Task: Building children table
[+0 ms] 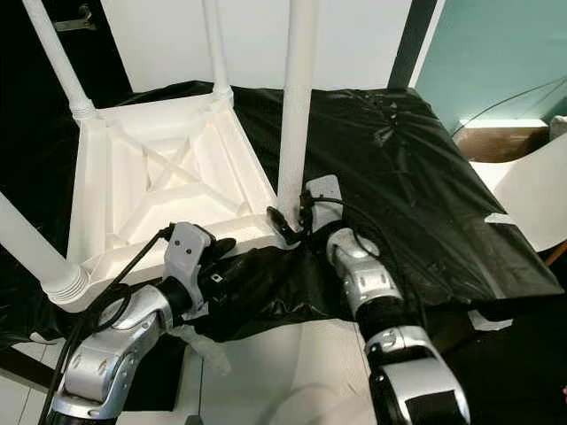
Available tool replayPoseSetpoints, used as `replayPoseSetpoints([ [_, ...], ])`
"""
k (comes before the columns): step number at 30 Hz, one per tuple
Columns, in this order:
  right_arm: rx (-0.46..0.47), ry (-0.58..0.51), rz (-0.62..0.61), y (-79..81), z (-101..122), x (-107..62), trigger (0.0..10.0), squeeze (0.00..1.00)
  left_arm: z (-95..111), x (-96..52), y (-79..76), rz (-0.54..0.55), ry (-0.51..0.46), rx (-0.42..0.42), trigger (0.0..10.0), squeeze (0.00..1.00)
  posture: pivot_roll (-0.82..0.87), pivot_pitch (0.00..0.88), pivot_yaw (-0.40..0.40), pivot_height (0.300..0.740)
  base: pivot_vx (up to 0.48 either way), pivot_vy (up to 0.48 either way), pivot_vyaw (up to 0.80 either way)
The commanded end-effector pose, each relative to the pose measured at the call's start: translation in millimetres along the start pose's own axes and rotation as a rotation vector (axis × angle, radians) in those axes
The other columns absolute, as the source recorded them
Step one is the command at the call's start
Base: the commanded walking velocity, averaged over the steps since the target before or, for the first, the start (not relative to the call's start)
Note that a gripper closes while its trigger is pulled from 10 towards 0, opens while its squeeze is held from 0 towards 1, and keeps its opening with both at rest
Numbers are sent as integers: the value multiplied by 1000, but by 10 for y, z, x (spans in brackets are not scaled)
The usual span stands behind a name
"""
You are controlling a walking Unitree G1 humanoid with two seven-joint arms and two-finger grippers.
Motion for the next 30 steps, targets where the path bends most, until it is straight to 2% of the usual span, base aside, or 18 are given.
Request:
replayPoseSetpoints([
  [1, -26, 23, 84, 33, 42, 51, 10000, 0, -10, 2, 23, 8, 8, 3, 10000, 0, 69, 0, -20, 740, 0, 0, 0],
  [7, -61, 101, 229, 170, -22, 117, 10000, 0, -4, -8, 22, 9, 9, 6, 10000, 0, 82, 0, -21, 740, 0, 0, 0],
  [11, -81, 125, 255, 201, -64, 124, 10000, 0, -1, -10, 26, 12, 9, 7, 10000, 0, 87, 0, -23, 740, 0, 0, 0],
  [12, -91, 134, 266, 211, -80, 126, 7961, 0, 1, -14, 32, 17, 8, 6, 10000, 0, 92, 0, -24, 740, 0, 0, 0],
  [13, -92, 145, 272, 207, -95, 124, 0, 0, 2, -19, 36, 22, 9, 6, 10000, 0, 95, 0, -26, 740, 0, 0, 0],
  [21, -53, 165, 271, 127, -107, 113, 0, 0, -3, -32, 45, 26, 11, 6, 10000, 0, 95, 0, -25, 740, 0, 0, 0],
  [24, -55, 178, 216, 61, -121, 113, 0, 0, -2, -31, 49, 25, 11, 6, 10000, 0, 89, 0, -24, 740, 0, 0, 0],
  [25, -52, 191, 146, -3, -148, 114, 0, 0, -2, -27, 49, 23, 9, 3, 10000, 0, 82, 0, -21, 740, 0, 0, 0],
  [30, -44, 174, 38, -63, -182, 116, 0, 0, -1, -11, 16, 13, 8, -1, 10000, 0, 73, 0, -14, 740, 0, 0, 0],
])
Point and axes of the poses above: a point about 5 cm out from each wrist's last joint towards the gripper, its own x axis pointing out of the wrist towards the gripper, its own z axis along the axis of the wrist's last joint, y = z × x, the point moved 3 cm from there along x, pointing out of the wrist towards the gripper, and after that the axes turned 12 degrees about x, right-handed, at the moved point
